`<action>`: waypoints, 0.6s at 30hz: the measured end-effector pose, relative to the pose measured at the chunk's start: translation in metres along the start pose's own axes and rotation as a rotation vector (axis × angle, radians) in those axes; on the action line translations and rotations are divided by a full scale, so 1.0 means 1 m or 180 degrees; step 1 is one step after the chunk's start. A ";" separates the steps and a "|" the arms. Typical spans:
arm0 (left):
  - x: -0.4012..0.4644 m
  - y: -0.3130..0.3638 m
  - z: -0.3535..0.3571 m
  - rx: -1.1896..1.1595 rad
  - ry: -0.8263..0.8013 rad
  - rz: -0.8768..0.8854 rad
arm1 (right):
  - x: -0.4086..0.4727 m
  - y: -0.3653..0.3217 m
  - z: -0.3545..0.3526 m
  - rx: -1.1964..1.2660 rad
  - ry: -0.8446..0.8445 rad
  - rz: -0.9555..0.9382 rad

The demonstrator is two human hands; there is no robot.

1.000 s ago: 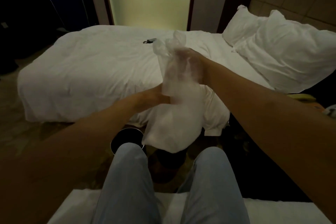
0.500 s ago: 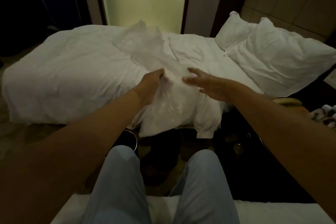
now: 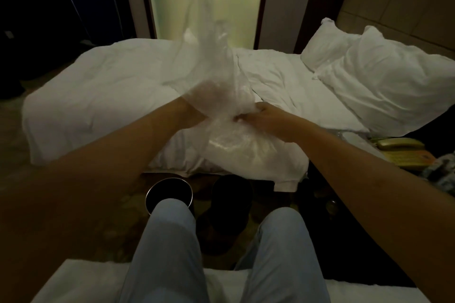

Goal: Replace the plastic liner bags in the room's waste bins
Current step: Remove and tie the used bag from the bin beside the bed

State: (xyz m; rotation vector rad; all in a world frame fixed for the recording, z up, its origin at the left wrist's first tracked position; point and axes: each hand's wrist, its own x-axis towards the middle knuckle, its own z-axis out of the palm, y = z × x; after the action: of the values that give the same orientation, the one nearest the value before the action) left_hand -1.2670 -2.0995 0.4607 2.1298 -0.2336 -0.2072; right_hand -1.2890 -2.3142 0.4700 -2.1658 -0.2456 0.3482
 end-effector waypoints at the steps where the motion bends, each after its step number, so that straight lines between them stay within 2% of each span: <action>1: -0.004 -0.006 -0.005 -0.0684 -0.0113 -0.0119 | -0.001 0.000 -0.003 0.0029 0.0019 0.0015; 3: -0.018 -0.008 -0.016 -0.1830 -0.0691 -0.0405 | -0.002 0.000 -0.008 0.0027 0.0064 0.0015; 4: -0.025 -0.003 -0.017 -0.1965 -0.1111 -0.0484 | -0.001 0.000 -0.009 0.0043 0.0064 -0.0012; 6: -0.026 0.001 -0.011 -0.1369 -0.1679 -0.0593 | 0.002 -0.004 -0.009 -0.0021 0.0100 -0.0007; 7: -0.028 0.006 -0.004 -0.1025 -0.1799 -0.0656 | 0.003 -0.008 -0.008 -0.0080 0.0110 0.0012; 9: -0.028 0.014 0.015 -0.0439 -0.1669 -0.0678 | 0.004 -0.016 -0.005 -0.0156 0.0132 0.0011; 12: -0.022 0.023 0.040 -0.0034 -0.1377 -0.0460 | 0.002 -0.027 0.005 -0.0357 0.0097 -0.0076; 18: -0.012 0.024 0.068 -0.0497 -0.0944 -0.0303 | -0.003 -0.039 0.009 -0.0385 0.0198 -0.0078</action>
State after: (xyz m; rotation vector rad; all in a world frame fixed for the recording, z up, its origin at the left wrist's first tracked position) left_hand -1.2971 -2.1646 0.4449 1.9516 -0.2792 -0.5803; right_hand -1.2962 -2.2859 0.4977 -2.2866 -0.2638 0.2572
